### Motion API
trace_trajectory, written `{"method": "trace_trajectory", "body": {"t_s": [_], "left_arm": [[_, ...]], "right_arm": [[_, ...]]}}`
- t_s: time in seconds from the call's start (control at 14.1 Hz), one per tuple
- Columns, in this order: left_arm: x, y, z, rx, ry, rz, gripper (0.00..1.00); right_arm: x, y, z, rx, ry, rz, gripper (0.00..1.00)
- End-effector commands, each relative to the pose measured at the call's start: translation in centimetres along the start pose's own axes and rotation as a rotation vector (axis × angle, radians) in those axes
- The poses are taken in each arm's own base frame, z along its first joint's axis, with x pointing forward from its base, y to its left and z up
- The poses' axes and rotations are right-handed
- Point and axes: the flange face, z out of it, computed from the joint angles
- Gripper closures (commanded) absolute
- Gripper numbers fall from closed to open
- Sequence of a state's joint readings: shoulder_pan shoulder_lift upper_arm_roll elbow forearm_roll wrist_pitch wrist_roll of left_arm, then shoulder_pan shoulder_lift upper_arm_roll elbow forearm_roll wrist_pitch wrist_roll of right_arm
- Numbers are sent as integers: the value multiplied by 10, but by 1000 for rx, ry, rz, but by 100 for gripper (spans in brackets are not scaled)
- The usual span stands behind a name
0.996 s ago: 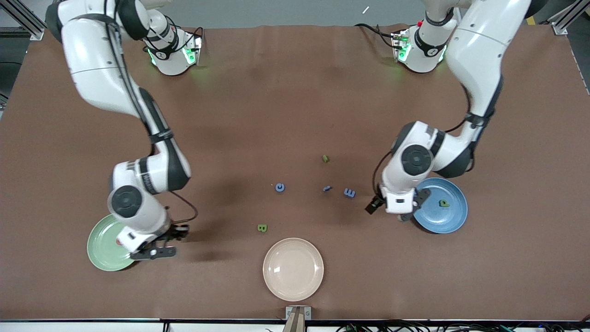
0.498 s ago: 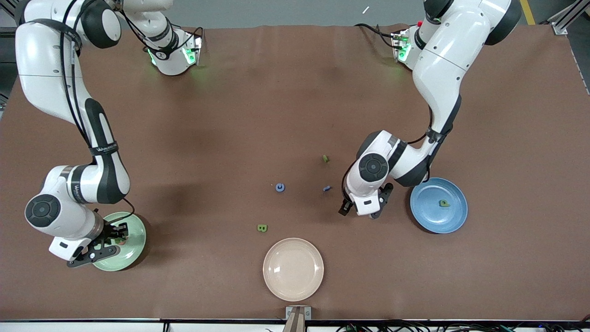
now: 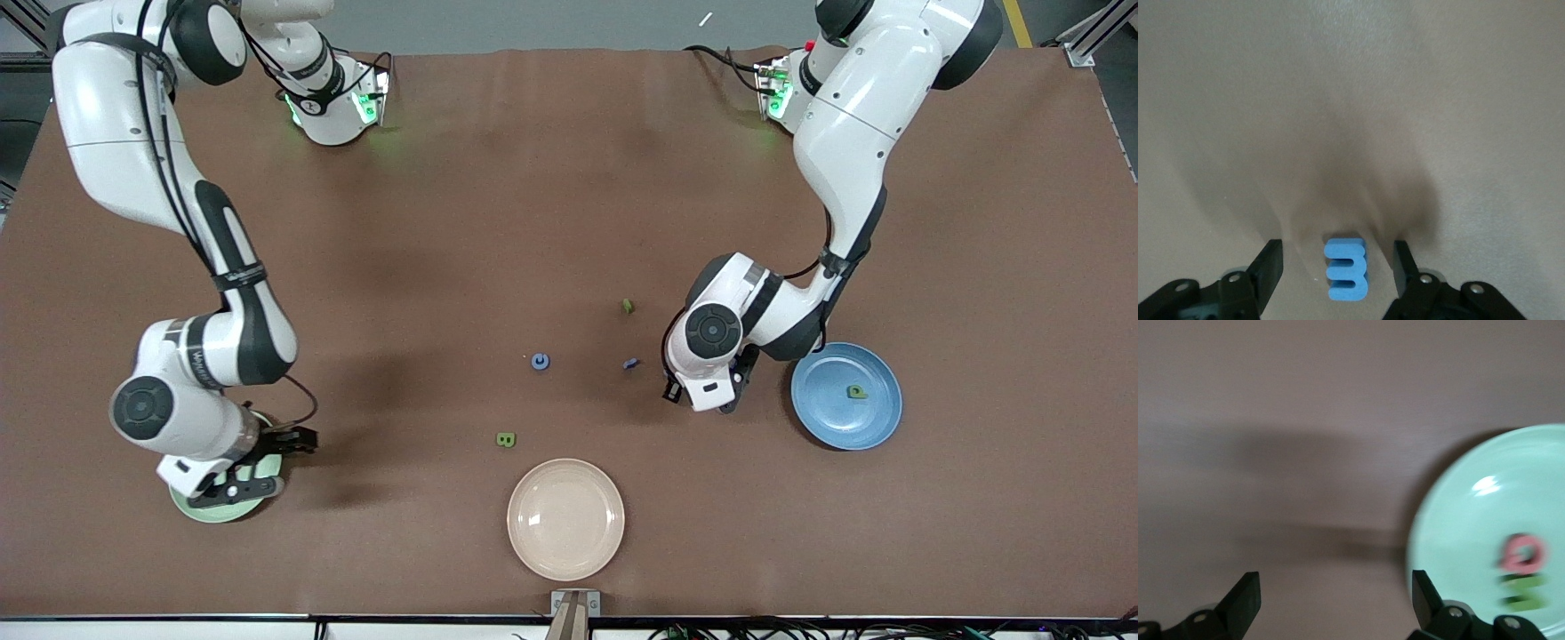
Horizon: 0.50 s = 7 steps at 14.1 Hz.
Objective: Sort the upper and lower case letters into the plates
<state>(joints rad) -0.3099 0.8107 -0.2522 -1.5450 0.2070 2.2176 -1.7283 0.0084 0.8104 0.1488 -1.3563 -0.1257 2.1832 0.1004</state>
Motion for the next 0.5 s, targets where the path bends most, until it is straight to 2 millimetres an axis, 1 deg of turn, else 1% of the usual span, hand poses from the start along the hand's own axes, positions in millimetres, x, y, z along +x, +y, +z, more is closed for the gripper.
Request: {"method": "trace_trajectory", "body": {"t_s": [0.0,0.07,0.14,0.21,0.28,0.36,0.43], "left_arm": [[-10,1,10,17,-6,-1,57],[-13,1,11,16,-9,-1,74],[-13,2,9,11,-6,1,93],[-8,4,3,1,-3,14,99],[3,6,-1,-6,7,9,99],[17,9,-13,-30,47,27,100],[36,13,-25,-44,95,60,100]], "right_arm": [[-12,-81,-18,56,-17,191,0],[-18,-116,-17,59,-19,246,0],[-25,-149,-17,59,-22,279,0],[-32,-176,-15,58,-25,311,0],[-42,-205,-14,57,-30,341,0],[-50,-228,-13,54,-36,385,0],[-60,-253,-10,47,-37,438,0]]}}
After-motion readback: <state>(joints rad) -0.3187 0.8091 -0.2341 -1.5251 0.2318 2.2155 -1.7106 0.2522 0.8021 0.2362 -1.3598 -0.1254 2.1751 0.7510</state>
